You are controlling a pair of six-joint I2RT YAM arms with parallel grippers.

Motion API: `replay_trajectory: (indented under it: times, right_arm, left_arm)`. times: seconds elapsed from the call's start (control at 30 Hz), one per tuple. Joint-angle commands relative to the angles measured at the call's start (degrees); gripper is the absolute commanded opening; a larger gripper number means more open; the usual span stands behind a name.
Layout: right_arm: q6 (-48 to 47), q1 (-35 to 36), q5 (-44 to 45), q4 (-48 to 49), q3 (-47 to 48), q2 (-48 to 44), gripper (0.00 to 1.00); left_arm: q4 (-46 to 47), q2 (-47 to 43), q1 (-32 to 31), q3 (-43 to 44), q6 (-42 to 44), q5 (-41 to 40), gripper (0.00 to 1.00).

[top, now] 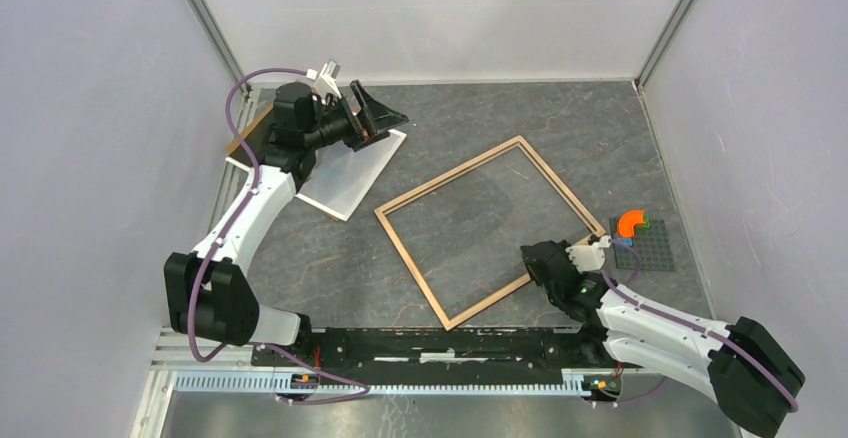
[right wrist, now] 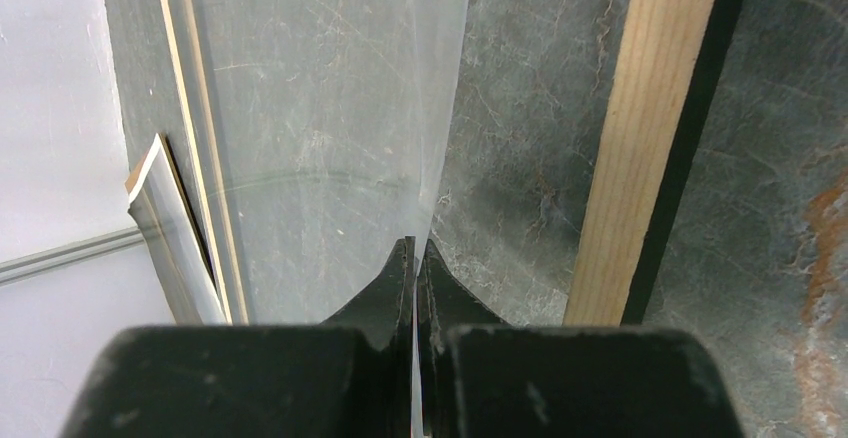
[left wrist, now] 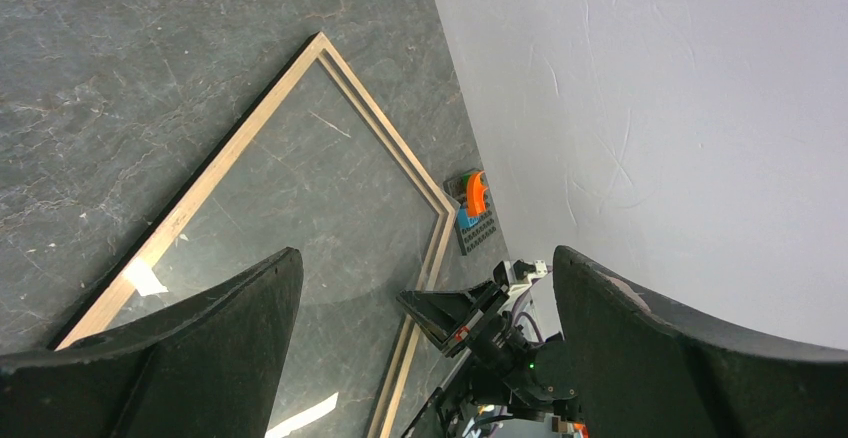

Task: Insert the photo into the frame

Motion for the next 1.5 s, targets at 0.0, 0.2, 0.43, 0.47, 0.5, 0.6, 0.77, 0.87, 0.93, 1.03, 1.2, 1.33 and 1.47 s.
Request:
replay_trajectory:
  times: [0.0, 0.2, 0.43, 0.47, 0.5, 0.6, 0.77, 0.87, 0.93, 1.03, 1.2, 1.33, 1.47]
  right_arm:
    - [-1.0, 0.5, -1.5, -3.7, 0.5, 0.1, 0.00]
    - [-1.3, 0.4, -2.4, -3.6, 0.4, -0.4, 0.00]
    - [-2.7, 0.5, -3.4, -3.1, 0.5, -0.6, 0.00]
    - [-3.0, 0.4, -3.4, -3.4, 0.6, -0.7, 0.00]
    - [-3.1, 0.4, -3.5, -3.4, 0.4, -0.9, 0.00]
    - [-4.2, 0.4, -3.6, -2.4, -0.2, -1.5, 0.00]
    - [-5.4, 0.2, -2.6, -3.2, -0.5, -3.3, 0.00]
    - [-6.8, 0.0, -2.5, -2.5, -0.8, -4.1, 0.00]
    - [-7.3, -0.3, -2.6, -2.7, -0.7, -4.0, 0.00]
    - [-8.6, -2.1, -2.8, -2.7, -1.3, -5.5, 0.00]
    - [-10.3, -4.6, -4.4, -3.2, -1.5, -7.0, 0.00]
    - [-10.8, -5.1, -6.4, -1.3, -1.7, -6.4, 0.00]
    - [-10.8, -5.1, -8.9, -0.2, -1.0, -3.5, 0.00]
  left_arm:
    - [2.6, -0.8, -0.3, -0.1, -1.4, 1.1, 1.00]
    - [2.5, -0.8, -0.4, 0.0, -1.4, 1.1, 1.00]
    - [2.6, -0.8, -0.5, 0.0, -1.3, 1.1, 1.00]
    - [2.6, -0.8, -0.5, 0.0, -1.3, 1.1, 1.00]
    - [2.5, -0.8, -0.5, 0.0, -1.3, 1.1, 1.00]
    - [2.6, -0.9, -0.5, 0.0, -1.3, 1.1, 1.00]
    - [2.5, -0.8, -0.5, 0.0, -1.3, 1.1, 1.00]
    - [2.6, -0.8, -0.5, -0.1, -1.3, 1.1, 1.00]
    - [2.5, -0.8, -0.5, 0.0, -1.2, 1.1, 1.00]
    - [2.6, -0.6, -0.6, -0.1, -1.2, 1.0, 1.00]
    - [2.6, -0.3, -0.5, -0.1, -1.2, 1.1, 1.00]
    - [2.6, -0.2, -0.6, -0.1, -1.2, 1.2, 1.00]
    - [2.5, -0.1, -0.6, -0.1, -1.2, 1.2, 1.00]
